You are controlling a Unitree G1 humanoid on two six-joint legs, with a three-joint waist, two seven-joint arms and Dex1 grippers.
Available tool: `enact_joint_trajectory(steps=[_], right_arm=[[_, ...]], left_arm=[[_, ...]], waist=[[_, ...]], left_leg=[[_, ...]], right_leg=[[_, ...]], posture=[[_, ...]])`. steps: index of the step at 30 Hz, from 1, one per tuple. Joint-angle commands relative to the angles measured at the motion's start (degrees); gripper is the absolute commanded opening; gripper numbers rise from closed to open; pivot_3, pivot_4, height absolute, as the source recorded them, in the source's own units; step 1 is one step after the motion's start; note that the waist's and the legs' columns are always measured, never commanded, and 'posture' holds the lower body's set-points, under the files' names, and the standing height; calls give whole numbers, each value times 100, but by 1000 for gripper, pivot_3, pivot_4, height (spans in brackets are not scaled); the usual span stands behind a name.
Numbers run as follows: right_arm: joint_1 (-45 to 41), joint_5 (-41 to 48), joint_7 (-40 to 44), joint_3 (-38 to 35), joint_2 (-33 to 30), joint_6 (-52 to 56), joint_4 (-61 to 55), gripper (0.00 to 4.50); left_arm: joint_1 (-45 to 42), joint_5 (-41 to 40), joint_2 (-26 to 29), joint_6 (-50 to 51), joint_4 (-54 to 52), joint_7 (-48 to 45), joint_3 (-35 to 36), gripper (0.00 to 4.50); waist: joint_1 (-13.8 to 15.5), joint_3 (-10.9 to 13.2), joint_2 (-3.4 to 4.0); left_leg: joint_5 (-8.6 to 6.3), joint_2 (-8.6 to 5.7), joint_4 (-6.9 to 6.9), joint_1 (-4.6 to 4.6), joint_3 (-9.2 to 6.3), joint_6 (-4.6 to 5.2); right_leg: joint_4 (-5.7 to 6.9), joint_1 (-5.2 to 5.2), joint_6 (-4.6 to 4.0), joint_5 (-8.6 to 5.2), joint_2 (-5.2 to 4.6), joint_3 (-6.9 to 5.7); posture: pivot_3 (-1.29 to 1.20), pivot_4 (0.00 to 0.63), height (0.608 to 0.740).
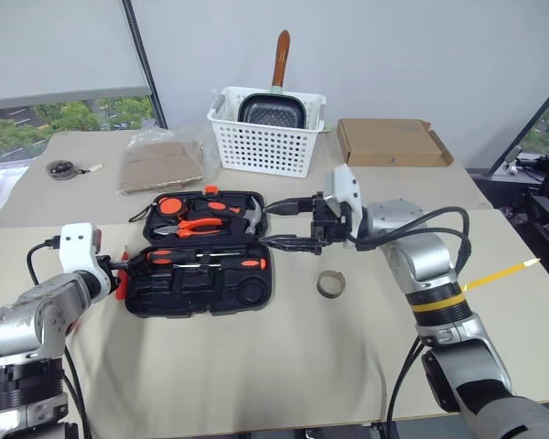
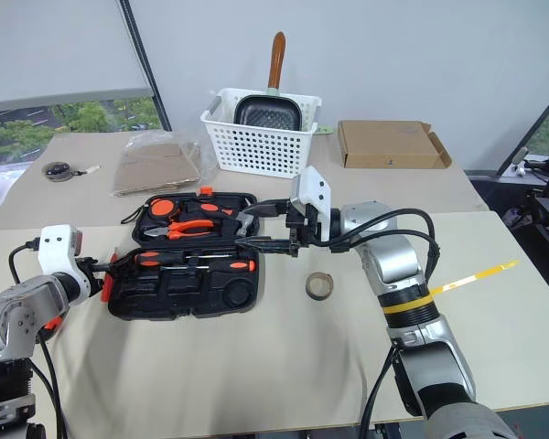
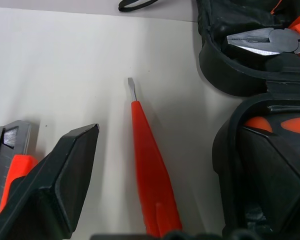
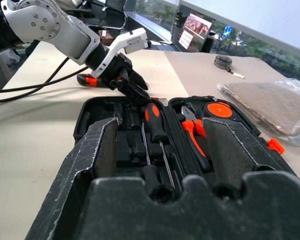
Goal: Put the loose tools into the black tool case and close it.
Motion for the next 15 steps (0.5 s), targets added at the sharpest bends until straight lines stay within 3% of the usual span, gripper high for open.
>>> enact_joint_trajectory(steps=[1, 8, 11, 13, 15], right_arm=[[-17, 220, -28, -204, -64, 51, -266, 3119], [-14, 431, 146, -249, -140, 193, -235, 3119], [-14, 472, 198, -265, -169, 238, -189, 3199], [-13, 460, 184, -268, -175, 217, -142, 3199], [-13, 426, 164, -253, -185, 166, -96, 3199]], left_arm=[[62, 252, 102, 94, 201, 91, -57, 4500], [228, 426, 50, 128, 305, 207, -160, 4500], [293, 445, 10, 162, 293, 278, -81, 3798], [347, 458, 5, 168, 289, 304, -47, 2967], [390, 471, 2, 190, 295, 326, -32, 2435]], waist=[[-3, 0, 0], [-7, 0, 2], [-16, 0, 3], [-30, 0, 3], [-49, 0, 2]], left_leg=[[0, 1, 0, 6, 0, -2], [-3, 3, -5, 22, 1, -5], [-5, 3, -11, 35, 6, -3], [-9, 8, -23, 49, 12, 4], [-10, 10, -43, 63, 16, 6]], right_leg=[[1, 4, 0, 0, 0, 1], [1, 14, 1, -1, -1, 5], [0, 18, 1, -1, -5, 10], [1, 20, 1, -1, -11, 16], [0, 22, 1, -1, -12, 18]], posture=[[0, 150, 700], [0, 150, 700], [0, 150, 700], [0, 150, 700], [0, 150, 700]])
